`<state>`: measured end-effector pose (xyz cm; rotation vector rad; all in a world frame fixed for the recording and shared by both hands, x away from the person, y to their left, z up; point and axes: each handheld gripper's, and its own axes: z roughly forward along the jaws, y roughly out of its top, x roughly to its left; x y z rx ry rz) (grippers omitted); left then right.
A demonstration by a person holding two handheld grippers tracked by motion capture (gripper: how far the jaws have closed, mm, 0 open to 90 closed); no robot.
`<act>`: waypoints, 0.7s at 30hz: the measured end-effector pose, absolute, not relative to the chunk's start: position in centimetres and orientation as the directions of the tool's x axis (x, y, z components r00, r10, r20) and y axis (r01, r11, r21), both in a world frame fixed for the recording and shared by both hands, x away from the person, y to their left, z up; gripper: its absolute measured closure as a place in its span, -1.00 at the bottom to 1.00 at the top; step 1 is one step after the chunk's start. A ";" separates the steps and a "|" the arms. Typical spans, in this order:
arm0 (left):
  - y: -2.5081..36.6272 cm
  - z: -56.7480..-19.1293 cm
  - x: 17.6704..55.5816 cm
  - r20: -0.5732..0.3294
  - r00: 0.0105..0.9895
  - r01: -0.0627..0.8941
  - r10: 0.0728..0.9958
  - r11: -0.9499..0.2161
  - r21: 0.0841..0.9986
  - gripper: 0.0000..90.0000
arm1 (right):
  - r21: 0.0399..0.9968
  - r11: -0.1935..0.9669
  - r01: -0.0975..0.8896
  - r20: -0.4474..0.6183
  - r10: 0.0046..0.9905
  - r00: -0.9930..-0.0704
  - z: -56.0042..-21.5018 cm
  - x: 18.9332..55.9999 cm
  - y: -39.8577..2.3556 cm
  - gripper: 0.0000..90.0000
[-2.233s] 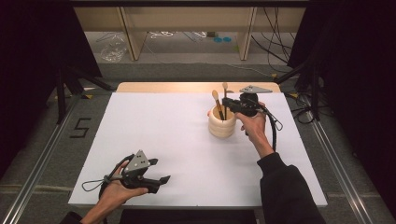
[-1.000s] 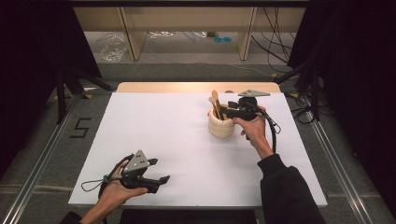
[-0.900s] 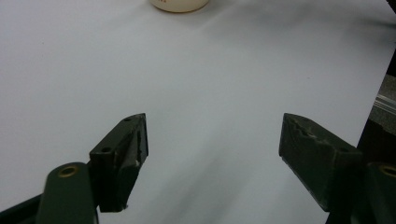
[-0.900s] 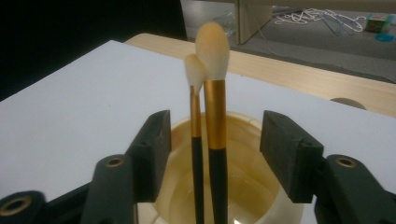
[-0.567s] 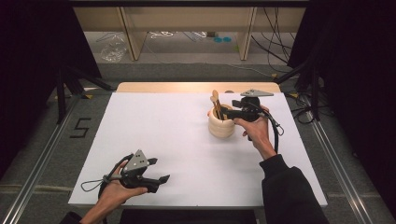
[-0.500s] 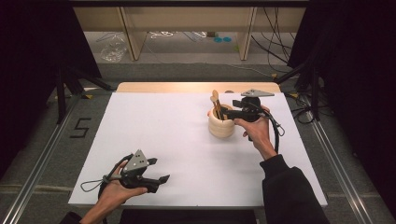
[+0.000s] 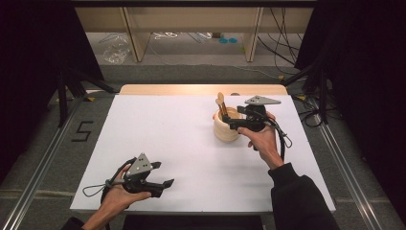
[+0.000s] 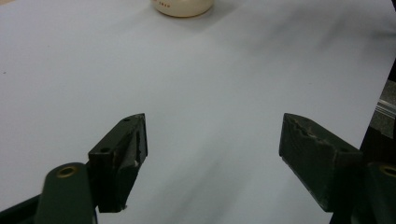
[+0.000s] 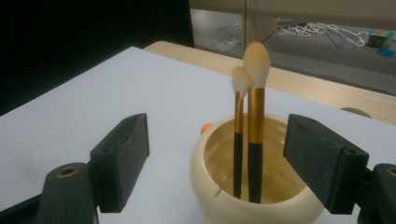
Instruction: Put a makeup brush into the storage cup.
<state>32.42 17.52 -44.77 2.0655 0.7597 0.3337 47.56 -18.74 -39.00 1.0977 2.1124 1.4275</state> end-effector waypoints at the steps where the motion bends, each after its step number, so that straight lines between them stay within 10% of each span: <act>1: 17.5 -44.8 32.4 -0.056 0.773 0.399 0.632 -0.417 0.817 -0.47 | 0.892 0.191 0.410 0.124 0.768 -0.628 -38.9 47.3 -18.7 -0.48; 21: 17.2 -44.8 32.6 -0.062 0.762 0.398 0.645 -0.391 0.830 -0.47 | 0.894 0.204 0.399 0.126 0.740 -0.661 -39.8 43.8 -18.2 -0.56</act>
